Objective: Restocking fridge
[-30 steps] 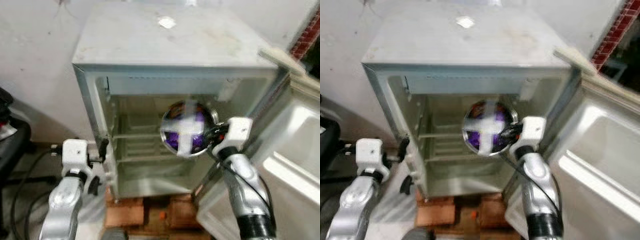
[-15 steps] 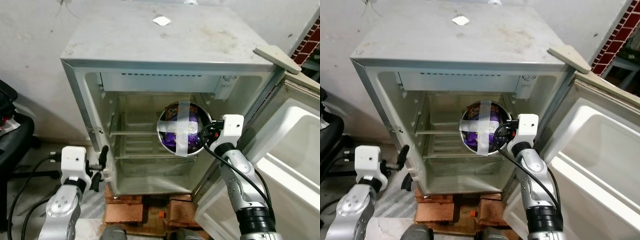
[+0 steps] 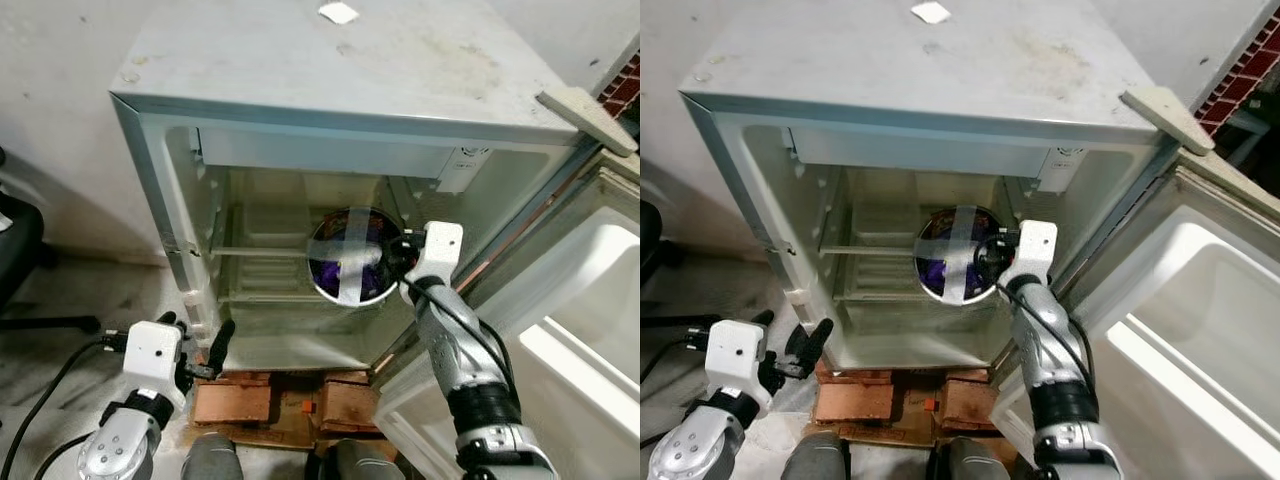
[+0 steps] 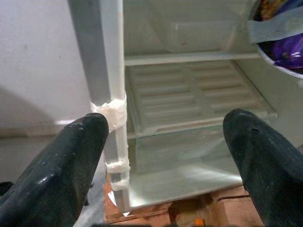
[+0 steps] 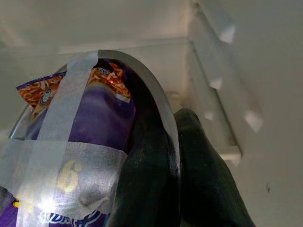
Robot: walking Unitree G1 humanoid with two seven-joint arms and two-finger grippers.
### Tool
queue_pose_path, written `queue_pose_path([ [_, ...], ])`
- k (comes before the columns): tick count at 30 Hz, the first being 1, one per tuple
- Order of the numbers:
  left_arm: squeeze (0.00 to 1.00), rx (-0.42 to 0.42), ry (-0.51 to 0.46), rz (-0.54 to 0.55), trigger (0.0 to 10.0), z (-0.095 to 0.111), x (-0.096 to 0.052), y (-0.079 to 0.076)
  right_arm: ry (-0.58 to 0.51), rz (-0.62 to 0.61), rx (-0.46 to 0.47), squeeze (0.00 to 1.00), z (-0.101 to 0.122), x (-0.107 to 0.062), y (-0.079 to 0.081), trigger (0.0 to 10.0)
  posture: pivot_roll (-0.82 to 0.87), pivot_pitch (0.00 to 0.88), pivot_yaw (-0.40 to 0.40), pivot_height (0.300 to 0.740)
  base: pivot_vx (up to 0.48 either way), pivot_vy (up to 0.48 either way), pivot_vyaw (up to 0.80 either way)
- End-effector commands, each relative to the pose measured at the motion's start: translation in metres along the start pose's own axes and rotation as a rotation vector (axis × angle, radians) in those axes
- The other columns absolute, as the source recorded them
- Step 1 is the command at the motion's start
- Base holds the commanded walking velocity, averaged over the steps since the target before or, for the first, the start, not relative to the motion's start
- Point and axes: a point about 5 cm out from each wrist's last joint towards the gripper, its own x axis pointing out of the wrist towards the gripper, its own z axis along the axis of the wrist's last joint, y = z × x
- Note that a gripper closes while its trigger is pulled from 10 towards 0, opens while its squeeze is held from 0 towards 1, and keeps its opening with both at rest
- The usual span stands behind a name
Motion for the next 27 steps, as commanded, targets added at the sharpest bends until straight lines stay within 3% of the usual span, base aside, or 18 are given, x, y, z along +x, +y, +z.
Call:
queue_pose_path([
  [1,0.00,0.007,0.004,0.003,10.0,0.003,-0.004,-0.002,-0.023,-0.042,0.029,0.00,0.005,0.004,-0.001,10.0,0.20,0.170,-0.157,0.740,0.000,0.000,0.00],
  [6,0.00,-0.005,0.023,0.017,10.0,0.002,-0.012,-0.003,-0.040,-0.091,0.097,0.00,0.010,0.012,0.003,10.0,0.21,0.185,-0.161,0.740,0.000,0.000,0.00],
  [12,0.00,-0.016,0.041,0.025,10.0,0.001,-0.016,-0.003,-0.022,-0.163,0.267,0.00,0.012,0.023,0.007,10.0,0.22,0.199,-0.161,0.740,0.000,0.000,0.00],
  [15,0.00,-0.015,0.044,0.027,10.0,0.001,-0.016,-0.004,-0.009,-0.177,0.367,0.00,0.014,0.029,0.014,10.0,0.23,0.206,-0.166,0.740,0.000,0.000,0.00],
  [16,0.00,-0.016,0.045,0.029,10.0,0.001,-0.017,-0.004,-0.004,-0.168,0.434,0.00,0.018,0.034,0.023,10.0,0.23,0.211,-0.170,0.740,0.000,0.000,0.00],
  [22,0.00,-0.026,0.052,0.044,10.0,0.001,-0.018,-0.005,0.025,-0.143,0.581,0.00,0.028,0.046,0.050,10.0,0.25,0.225,-0.187,0.740,0.000,0.000,0.00],
  [27,0.00,-0.032,0.053,0.049,10.0,0.001,-0.018,-0.007,0.050,-0.151,0.666,0.00,0.034,0.051,0.062,10.0,0.25,0.233,-0.198,0.740,0.000,0.000,0.00],
])
